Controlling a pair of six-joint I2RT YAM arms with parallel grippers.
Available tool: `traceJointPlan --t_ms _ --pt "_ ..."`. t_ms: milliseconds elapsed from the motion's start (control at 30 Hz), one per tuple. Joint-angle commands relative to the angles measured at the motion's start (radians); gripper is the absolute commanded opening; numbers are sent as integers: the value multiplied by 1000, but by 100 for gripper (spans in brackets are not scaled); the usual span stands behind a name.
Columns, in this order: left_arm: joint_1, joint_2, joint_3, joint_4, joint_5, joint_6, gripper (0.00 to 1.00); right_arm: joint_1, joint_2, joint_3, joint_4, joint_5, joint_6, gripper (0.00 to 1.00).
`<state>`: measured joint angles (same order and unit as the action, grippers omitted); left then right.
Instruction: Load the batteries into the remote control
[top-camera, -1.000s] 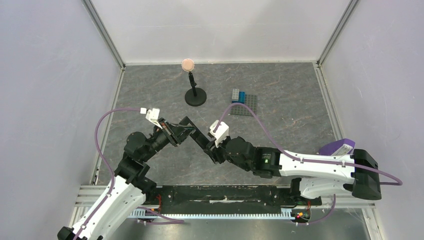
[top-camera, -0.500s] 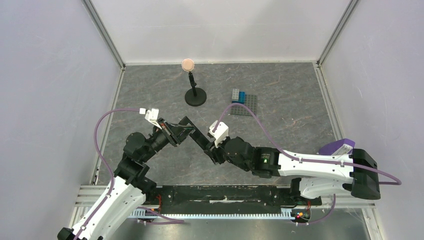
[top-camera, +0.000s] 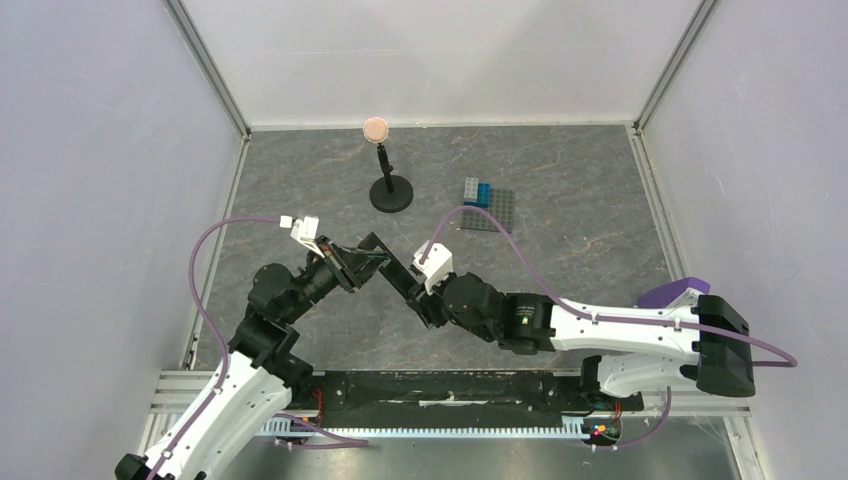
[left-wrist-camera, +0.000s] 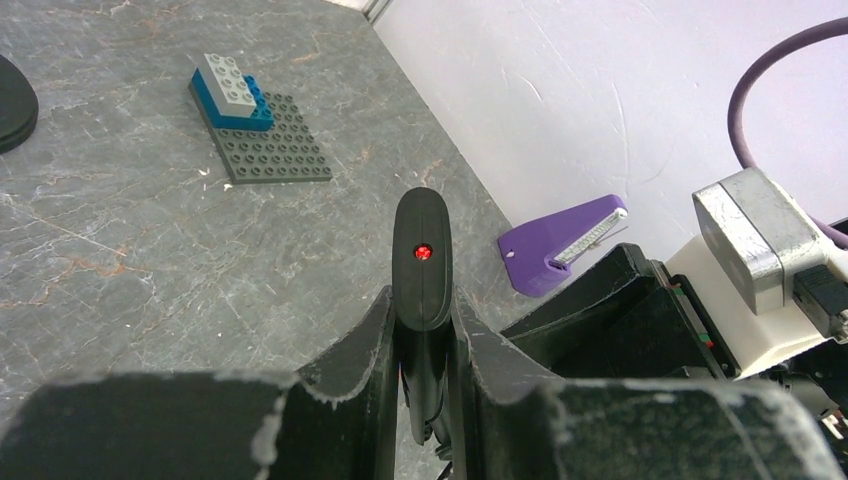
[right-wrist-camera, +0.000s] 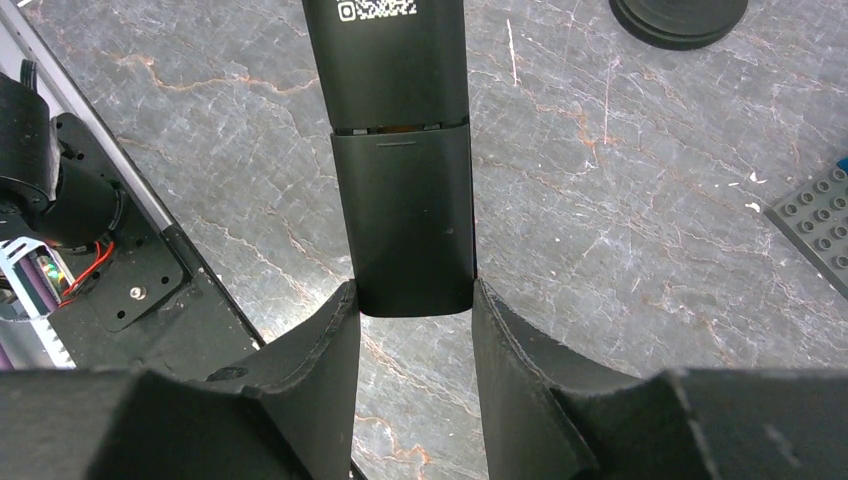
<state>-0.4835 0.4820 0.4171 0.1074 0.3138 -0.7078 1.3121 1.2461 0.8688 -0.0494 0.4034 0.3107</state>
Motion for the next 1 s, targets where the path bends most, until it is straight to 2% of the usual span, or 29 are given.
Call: traceJointPlan --t_ms 0,600,967 --pt "3 4 6 59 31 14 2 5 16 58 22 11 -6 30" --pt "3 44 37 52 67 -76 2 6 67 102 -21 14 4 37" --pt "3 63 29 76 71 -145 2 1 119 188 -70 29 5 43"
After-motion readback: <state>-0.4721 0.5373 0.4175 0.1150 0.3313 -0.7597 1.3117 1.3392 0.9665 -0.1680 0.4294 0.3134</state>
